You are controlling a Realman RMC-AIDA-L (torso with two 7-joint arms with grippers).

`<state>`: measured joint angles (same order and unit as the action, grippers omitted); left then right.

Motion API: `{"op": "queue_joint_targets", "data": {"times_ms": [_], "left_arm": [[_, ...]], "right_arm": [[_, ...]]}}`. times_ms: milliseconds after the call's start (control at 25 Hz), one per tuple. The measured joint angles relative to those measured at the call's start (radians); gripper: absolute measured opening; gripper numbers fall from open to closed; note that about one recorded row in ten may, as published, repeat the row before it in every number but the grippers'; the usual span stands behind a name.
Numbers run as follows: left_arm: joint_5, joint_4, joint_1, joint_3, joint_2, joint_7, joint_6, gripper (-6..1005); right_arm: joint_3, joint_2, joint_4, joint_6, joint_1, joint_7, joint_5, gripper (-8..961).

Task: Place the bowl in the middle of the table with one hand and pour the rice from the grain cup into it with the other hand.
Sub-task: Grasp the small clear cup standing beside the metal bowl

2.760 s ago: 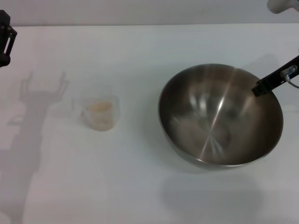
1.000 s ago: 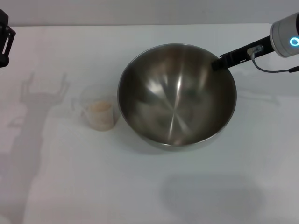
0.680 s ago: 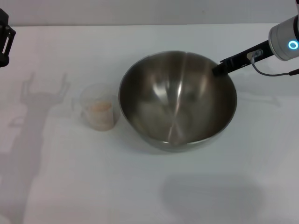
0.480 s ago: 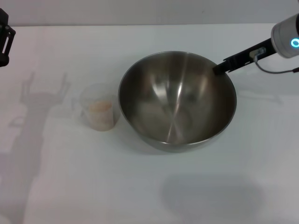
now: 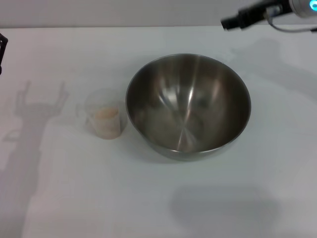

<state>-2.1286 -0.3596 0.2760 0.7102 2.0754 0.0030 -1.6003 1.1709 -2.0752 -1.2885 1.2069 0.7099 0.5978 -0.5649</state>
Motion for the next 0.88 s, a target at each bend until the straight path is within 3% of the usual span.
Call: {"op": "queue_joint_targets", "data": {"times_ms": [160,280,320,440,480,520,560,640,680,720,760,800,840,880], "left_arm": [[0.001,-0.001,-0.004,0.001,-0.001,0.000,-0.001,870],[0.004,0.005,-0.007,0.003,-0.001,0.000,-0.001,870],[0.004,0.007,-0.009,0.002,-0.001,0.000,-0.001,870],[0.004,0.008,-0.012,0.001,-0.001,0.000,-0.001,870],[0.004,0.008,-0.012,0.001,-0.001,0.000,-0.001,870],[0.004,0.008,-0.013,0.000,-0.001,0.000,-0.001,870],[0.004,0.008,-0.016,0.000,-0.002,0.000,0.000,870],[0.004,0.009,-0.017,0.000,-0.002,0.000,0.004,870],[0.004,0.009,-0.017,0.000,-0.002,0.000,0.004,870],[0.004,0.010,-0.017,0.000,-0.001,0.000,0.009,870],[0.004,0.010,-0.017,0.000,-0.001,0.000,0.009,870],[0.004,0.010,-0.017,0.000,-0.001,0.000,0.012,870],[0.004,0.010,-0.017,0.000,-0.001,0.000,0.012,870],[0.004,0.010,-0.017,0.000,-0.001,0.000,0.012,870]], "right_arm": [[0.066,-0.001,-0.038,-0.107,-0.017,0.001,-0.002,493],[0.196,-0.004,-0.106,-0.307,-0.087,0.000,0.002,494],[0.196,-0.004,-0.106,-0.307,-0.087,0.000,0.002,494],[0.316,-0.006,-0.147,-0.514,-0.169,-0.002,0.006,493],[0.392,-0.006,-0.164,-0.658,-0.224,0.000,0.008,500],[0.392,-0.006,-0.164,-0.658,-0.224,0.000,0.008,506],[0.454,-0.005,-0.170,-0.800,-0.272,0.001,0.020,513],[0.483,-0.005,-0.168,-0.868,-0.294,0.001,0.031,527],[0.540,-0.005,-0.156,-1.024,-0.341,0.001,0.059,533],[0.540,-0.005,-0.156,-1.024,-0.341,0.001,0.059,540],[0.567,-0.007,-0.144,-1.106,-0.369,0.001,0.071,547],[0.618,-0.009,-0.101,-1.329,-0.420,0.001,0.082,554],[0.618,-0.009,-0.101,-1.329,-0.420,0.001,0.082,560],[0.675,-0.011,-0.011,-1.591,-0.459,-0.001,0.085,567]]}}
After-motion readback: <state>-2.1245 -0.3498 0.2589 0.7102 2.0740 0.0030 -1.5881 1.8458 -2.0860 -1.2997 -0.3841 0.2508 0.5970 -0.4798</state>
